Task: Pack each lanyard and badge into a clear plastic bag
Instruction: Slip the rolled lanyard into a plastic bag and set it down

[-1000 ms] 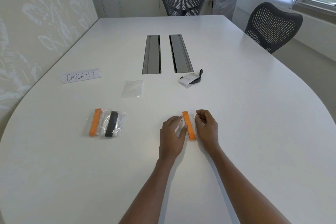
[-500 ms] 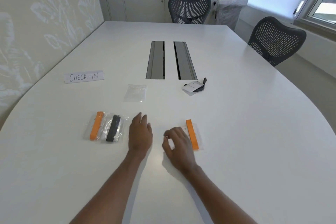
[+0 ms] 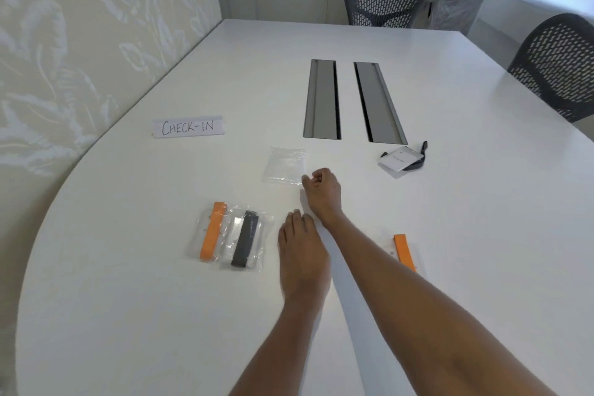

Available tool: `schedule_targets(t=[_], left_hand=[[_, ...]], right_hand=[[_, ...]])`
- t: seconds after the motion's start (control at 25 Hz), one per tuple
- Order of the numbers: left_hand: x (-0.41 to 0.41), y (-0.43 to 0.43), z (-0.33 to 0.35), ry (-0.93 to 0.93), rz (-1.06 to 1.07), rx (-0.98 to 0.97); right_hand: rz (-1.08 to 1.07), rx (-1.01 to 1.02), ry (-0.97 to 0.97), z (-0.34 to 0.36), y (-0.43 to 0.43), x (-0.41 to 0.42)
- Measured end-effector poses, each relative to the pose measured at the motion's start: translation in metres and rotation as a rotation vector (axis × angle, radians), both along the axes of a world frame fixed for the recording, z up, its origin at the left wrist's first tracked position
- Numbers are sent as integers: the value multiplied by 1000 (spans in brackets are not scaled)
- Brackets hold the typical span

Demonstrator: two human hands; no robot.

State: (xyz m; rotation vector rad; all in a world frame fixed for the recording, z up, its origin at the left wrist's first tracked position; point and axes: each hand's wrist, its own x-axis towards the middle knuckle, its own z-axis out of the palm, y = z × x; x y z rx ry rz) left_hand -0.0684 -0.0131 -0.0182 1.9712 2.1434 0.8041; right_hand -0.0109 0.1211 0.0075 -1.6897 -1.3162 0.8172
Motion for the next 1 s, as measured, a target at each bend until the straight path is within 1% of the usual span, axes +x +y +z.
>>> schedule_targets(t=[0.08, 0.28, 0.4, 0.52, 0.64, 0.88, 1.0], left_hand=[[-1, 1, 3, -6, -8, 6], [-2, -3, 5, -41, -27, 21], [-3, -5, 7, -30, -42, 20], [-3, -5, 10, -41, -45, 27], [-4, -3, 10, -28, -47, 28], [-1, 4, 4, -16, -21, -9], [1, 4, 0, 4, -5, -7]], right_hand=[[-20, -30, -38, 2, 26, -13], [-72, -182, -225, 7, 62, -37], [-77, -239, -236, 11, 68, -37], [-73, -230, -194, 13, 67, -35], [-79, -181, -79, 15, 63, -33], [-76, -129, 313, 15, 52, -21], [-119, -16, 570, 9, 32, -4]])
